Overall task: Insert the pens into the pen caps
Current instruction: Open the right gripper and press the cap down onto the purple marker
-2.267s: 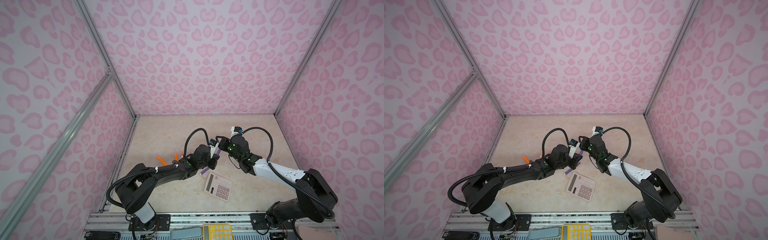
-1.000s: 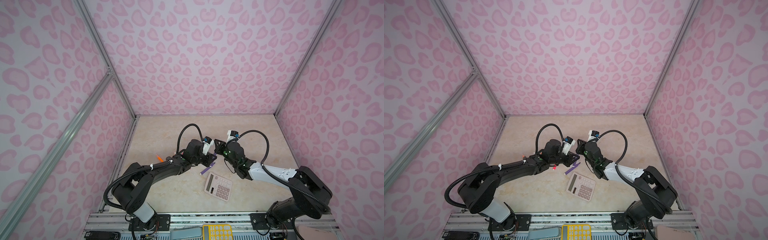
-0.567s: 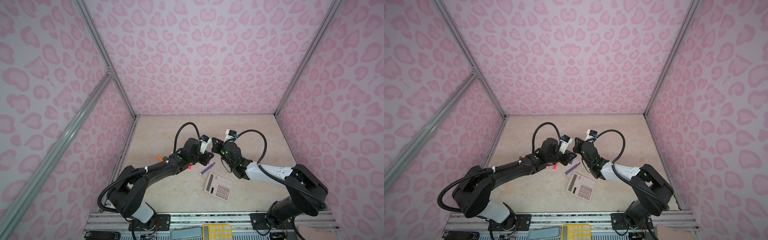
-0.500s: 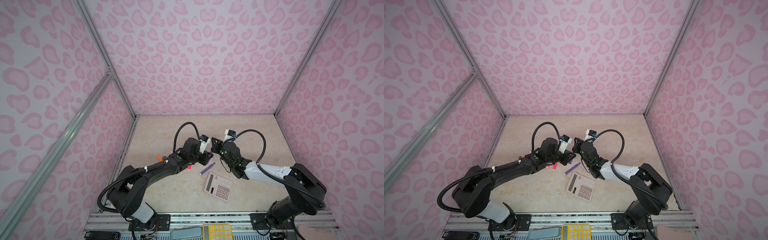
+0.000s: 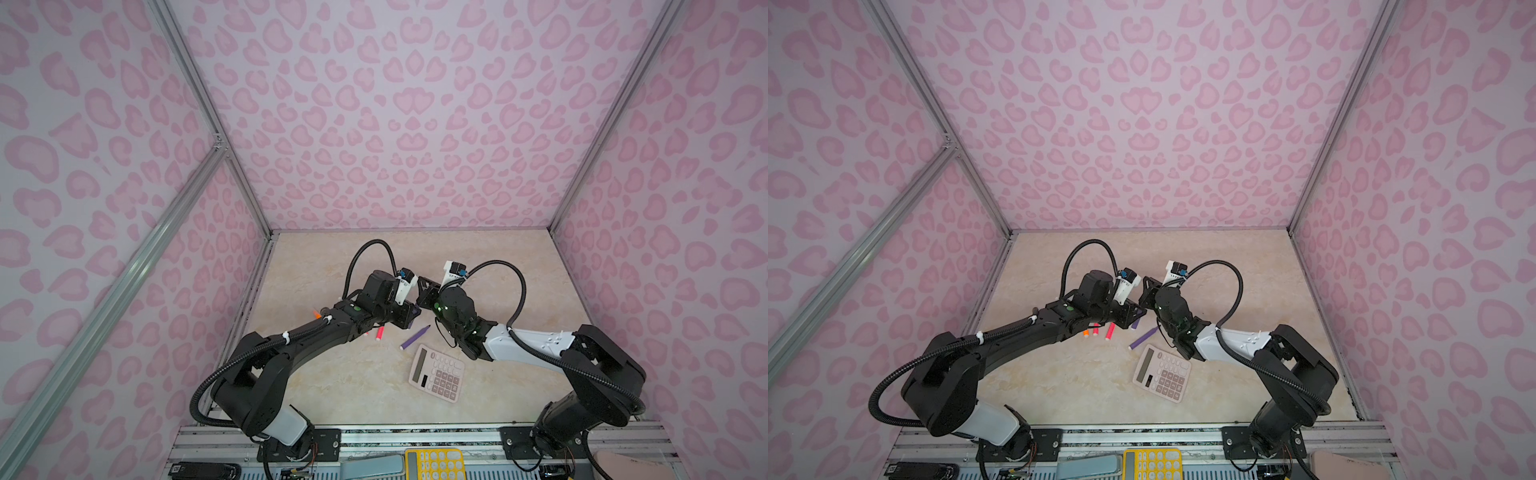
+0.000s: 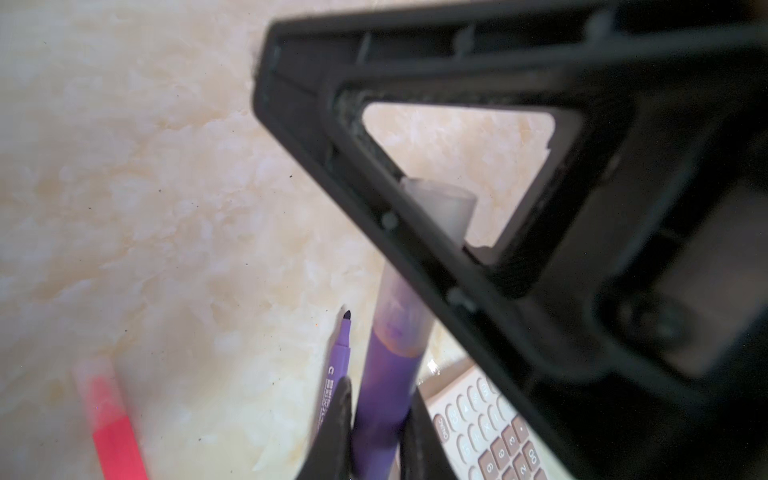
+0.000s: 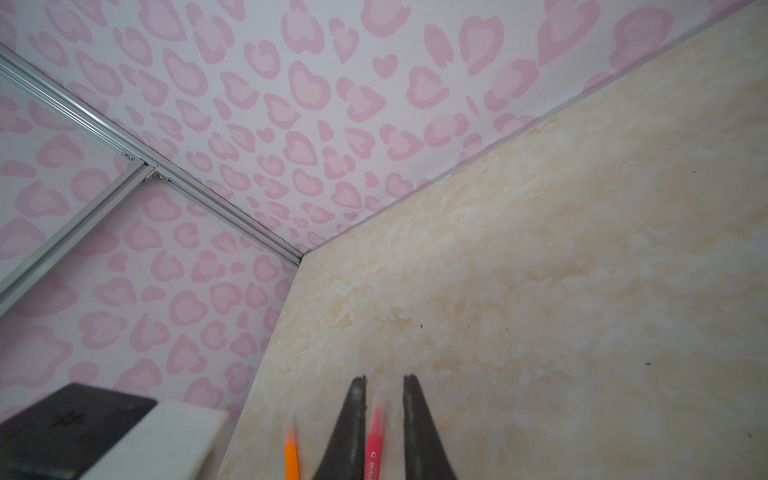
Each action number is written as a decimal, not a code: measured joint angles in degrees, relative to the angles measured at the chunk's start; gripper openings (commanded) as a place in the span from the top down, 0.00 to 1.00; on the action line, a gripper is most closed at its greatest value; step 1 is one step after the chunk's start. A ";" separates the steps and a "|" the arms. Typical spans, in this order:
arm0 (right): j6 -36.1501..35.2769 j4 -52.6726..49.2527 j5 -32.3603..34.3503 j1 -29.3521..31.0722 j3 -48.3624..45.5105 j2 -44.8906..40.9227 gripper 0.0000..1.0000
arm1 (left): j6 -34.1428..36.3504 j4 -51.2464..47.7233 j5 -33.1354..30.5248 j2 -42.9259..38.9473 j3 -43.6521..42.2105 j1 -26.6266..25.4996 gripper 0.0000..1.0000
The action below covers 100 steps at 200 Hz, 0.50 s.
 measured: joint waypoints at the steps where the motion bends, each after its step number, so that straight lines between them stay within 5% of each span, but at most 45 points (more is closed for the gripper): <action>1: 0.00 0.00 0.00 0.00 0.00 0.00 1.00 | 0.00 0.00 0.00 0.00 0.00 0.00 0.96; 64: 0.85 -1.29 -2.56 -2.78 -0.96 -4.00 0.93 | -0.09 4.57 2.95 -1.44 -0.72 -0.33 0.96; 100: 0.98 -5.90 -7.54 -5.14 -2.32 -5.53 0.63 | -2.86 10.05 -3.56 -1.62 -4.79 -4.17 0.96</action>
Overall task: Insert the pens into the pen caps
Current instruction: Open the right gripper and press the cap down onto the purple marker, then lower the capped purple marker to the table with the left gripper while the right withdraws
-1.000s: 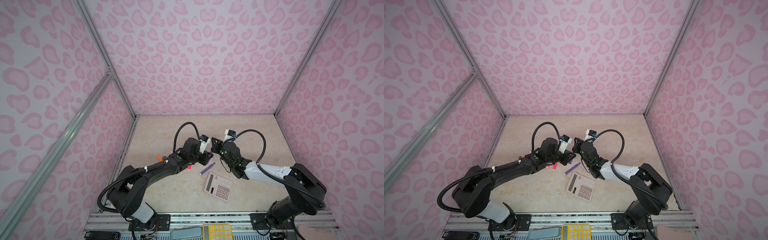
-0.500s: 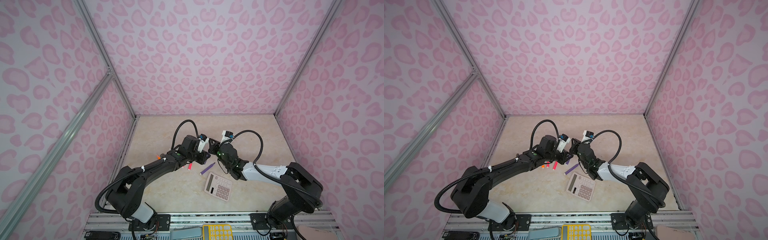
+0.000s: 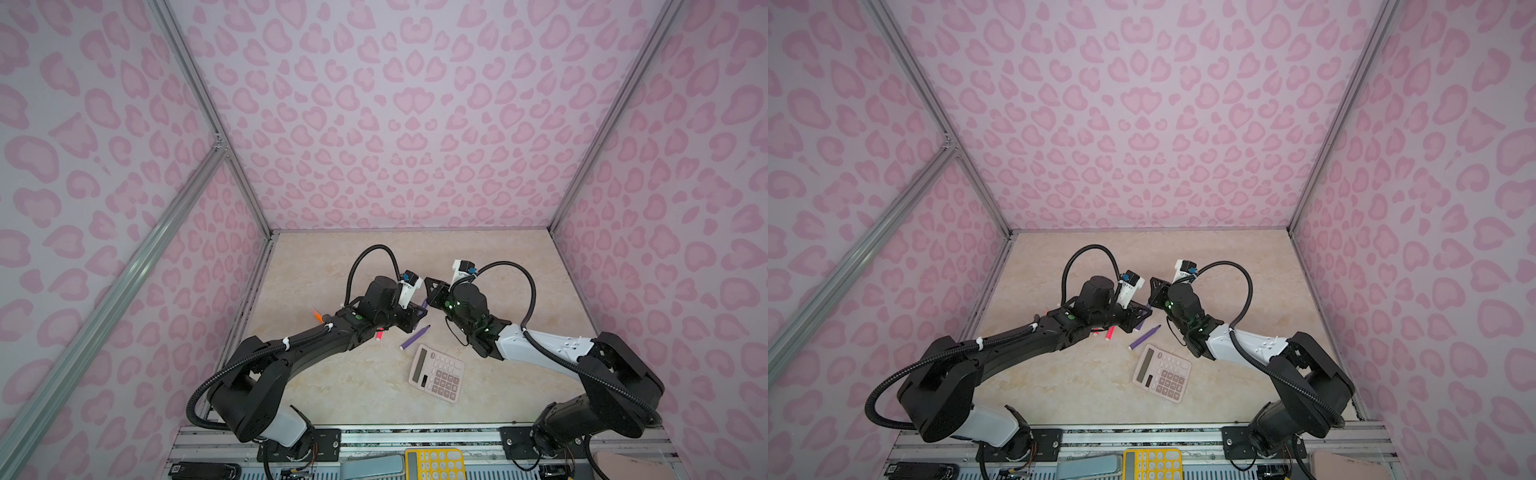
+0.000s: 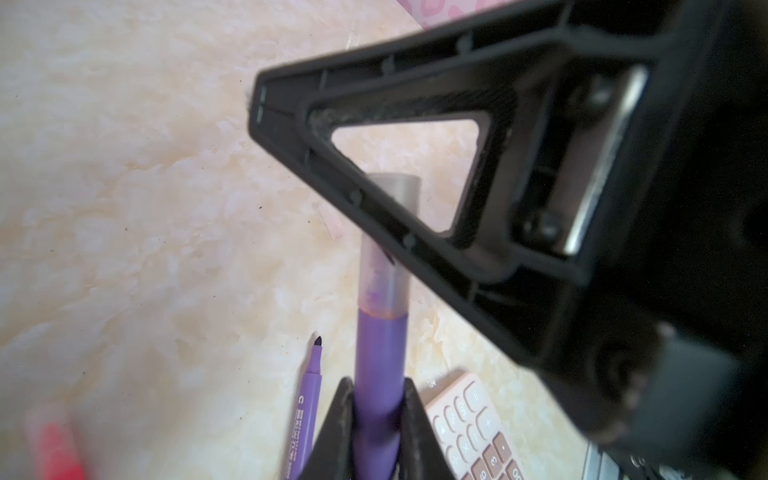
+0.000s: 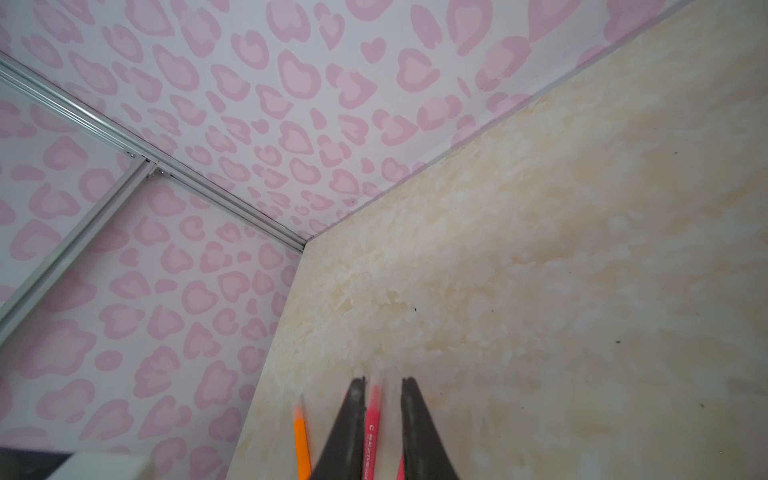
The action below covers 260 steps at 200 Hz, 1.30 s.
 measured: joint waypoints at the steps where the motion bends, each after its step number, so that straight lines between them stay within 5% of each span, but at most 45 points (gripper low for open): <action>1: -0.11 -0.31 -0.07 -0.07 -0.02 -0.13 0.62 | -0.17 0.31 -0.37 0.02 -0.13 -0.04 0.96; 40: -2.84 -6.99 -0.72 -2.32 -0.50 -3.52 0.38 | -3.82 3.85 -7.82 2.23 -3.04 -1.68 0.96; 161: -3.50 -14.34 2.49 -8.22 -3.23 -8.41 0.35 | -4.17 -7.74 -21.35 14.60 2.34 -3.06 0.97; 224: -3.50 -14.71 2.25 -8.81 -3.23 -8.09 0.35 | -3.74 -10.88 -23.15 15.15 3.63 -3.06 0.59; 260: -3.50 -14.91 2.01 -8.98 -3.23 -8.31 0.35 | -2.12 -11.54 -23.04 10.73 3.58 -3.06 0.53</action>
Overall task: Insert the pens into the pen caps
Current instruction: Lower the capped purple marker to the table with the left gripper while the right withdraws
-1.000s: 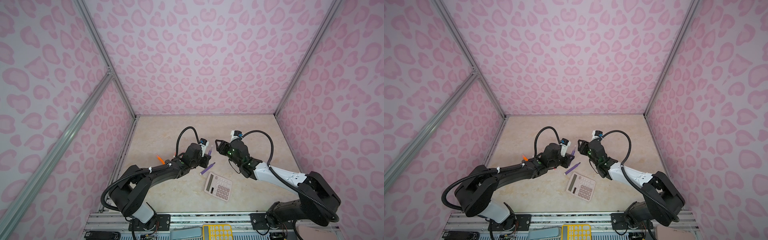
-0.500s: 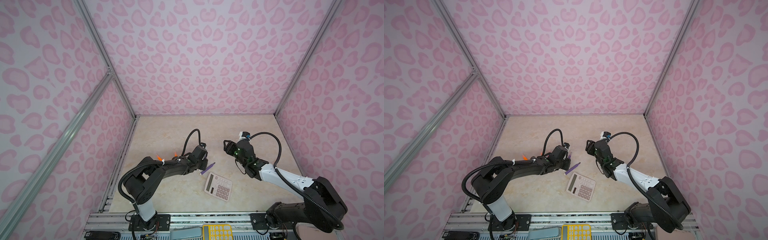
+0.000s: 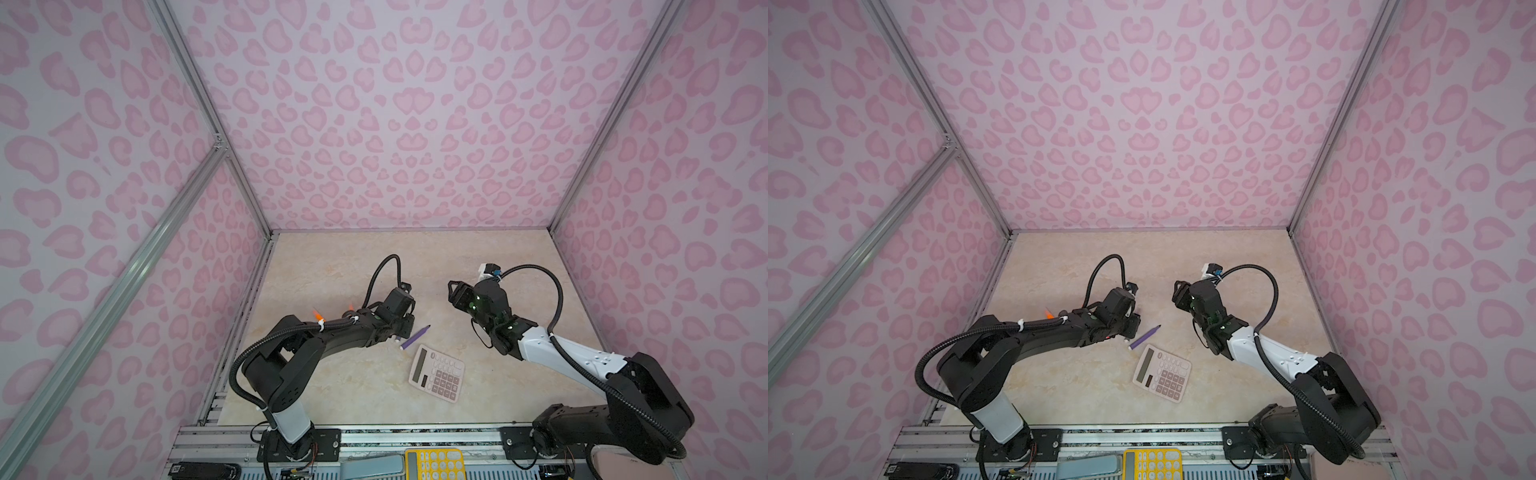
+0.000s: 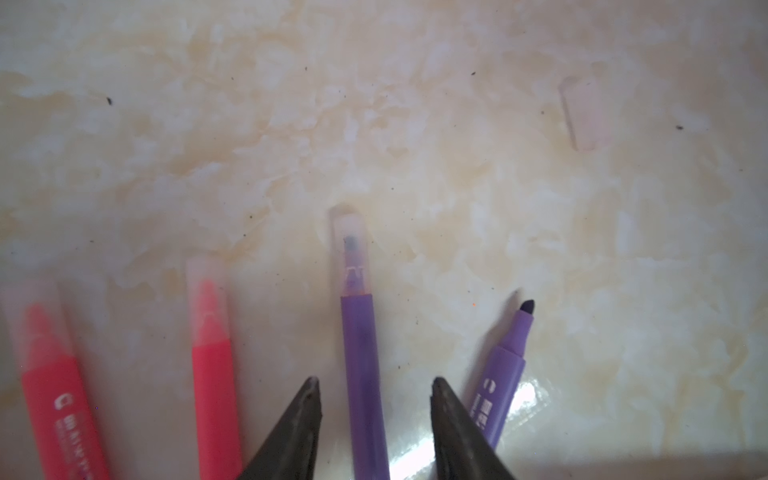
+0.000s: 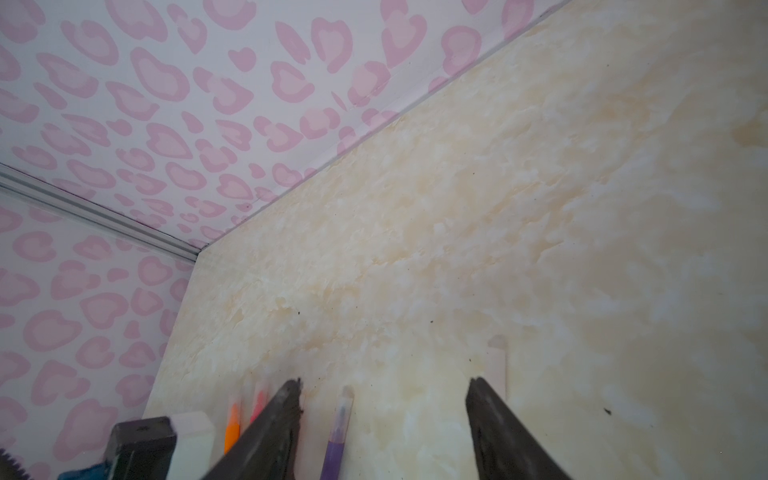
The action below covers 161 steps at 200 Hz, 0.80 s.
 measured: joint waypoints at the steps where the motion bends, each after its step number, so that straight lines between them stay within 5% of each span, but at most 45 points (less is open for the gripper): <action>1: 0.00 -0.02 0.00 -0.02 0.00 0.00 0.35 | 0.02 0.00 0.02 -0.11 -0.02 0.00 0.53; 76: 0.02 -0.42 -0.52 -1.09 -0.70 -0.74 0.36 | 6.62 3.63 8.17 -9.55 -9.22 -3.10 0.56; 161: 0.00 -1.29 -1.42 -1.31 -0.70 -0.96 0.37 | 8.94 3.13 7.10 -1.99 -5.99 -4.59 0.59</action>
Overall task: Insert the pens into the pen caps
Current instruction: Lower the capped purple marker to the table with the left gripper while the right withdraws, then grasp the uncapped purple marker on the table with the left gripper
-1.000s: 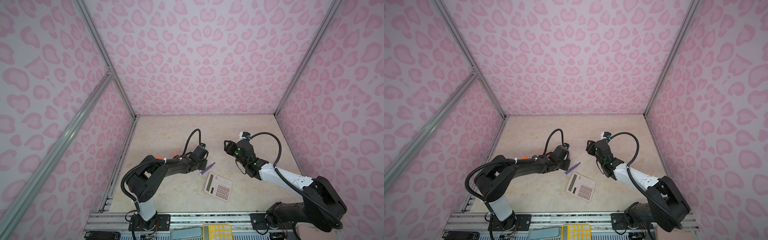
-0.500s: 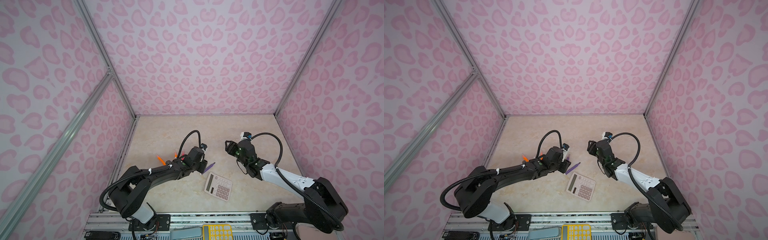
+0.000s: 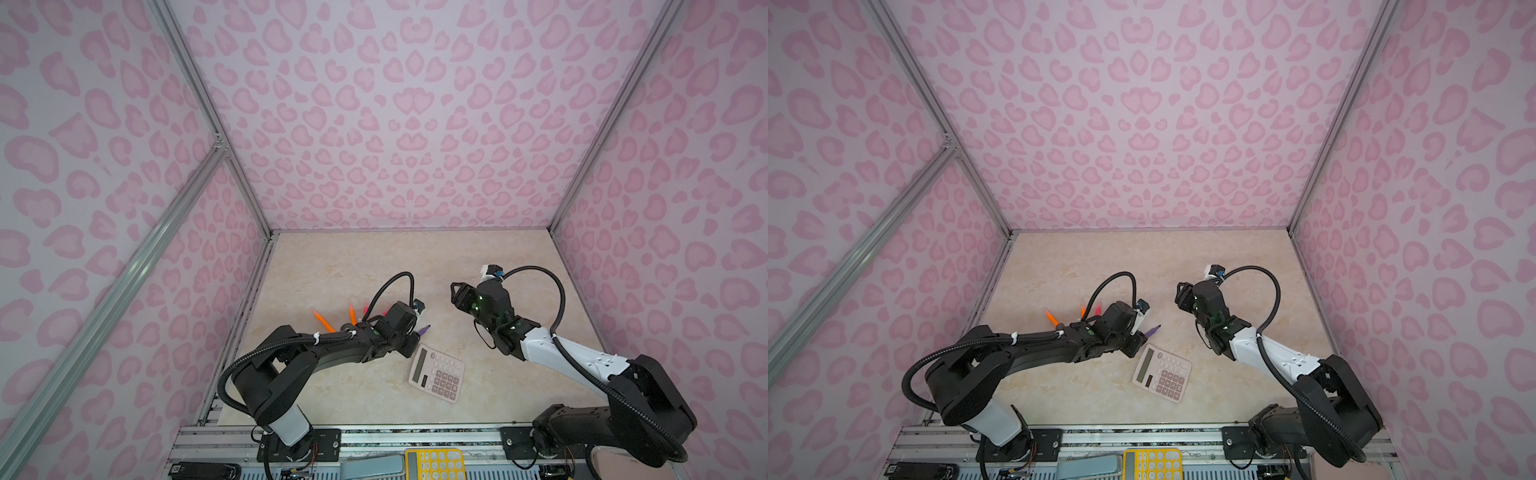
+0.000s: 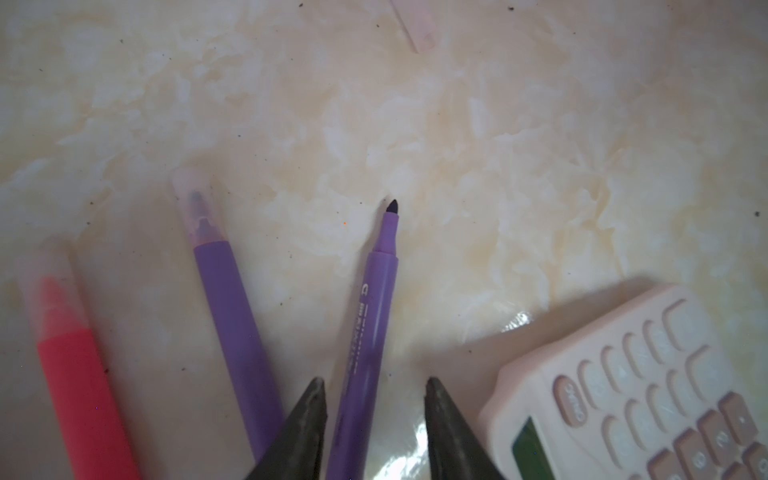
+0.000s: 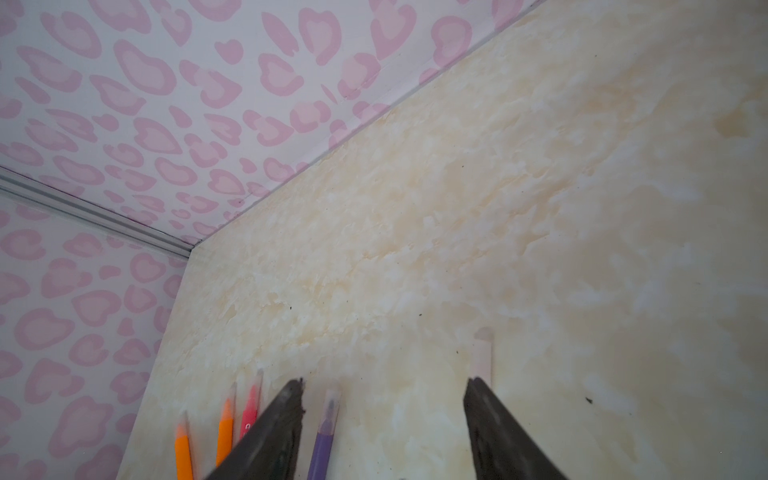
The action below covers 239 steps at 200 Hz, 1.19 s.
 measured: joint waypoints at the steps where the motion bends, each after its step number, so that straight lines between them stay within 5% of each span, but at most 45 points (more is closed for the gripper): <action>1: 0.00 0.00 0.00 0.00 0.00 -0.04 0.37 | 0.00 -0.04 -0.09 0.11 0.07 0.00 0.59; 162: 0.00 -0.02 0.00 -0.13 -0.26 -0.70 0.38 | 0.74 -4.33 -2.19 7.50 6.01 -0.63 0.63; 187: 0.00 -0.07 0.00 -0.13 -0.26 -0.70 0.38 | 0.79 -2.93 -2.69 8.98 7.15 -0.59 0.96; 239: 0.20 0.44 -0.81 -0.11 -0.52 -0.28 0.38 | 0.22 -5.29 -3.32 6.27 6.97 -0.57 0.97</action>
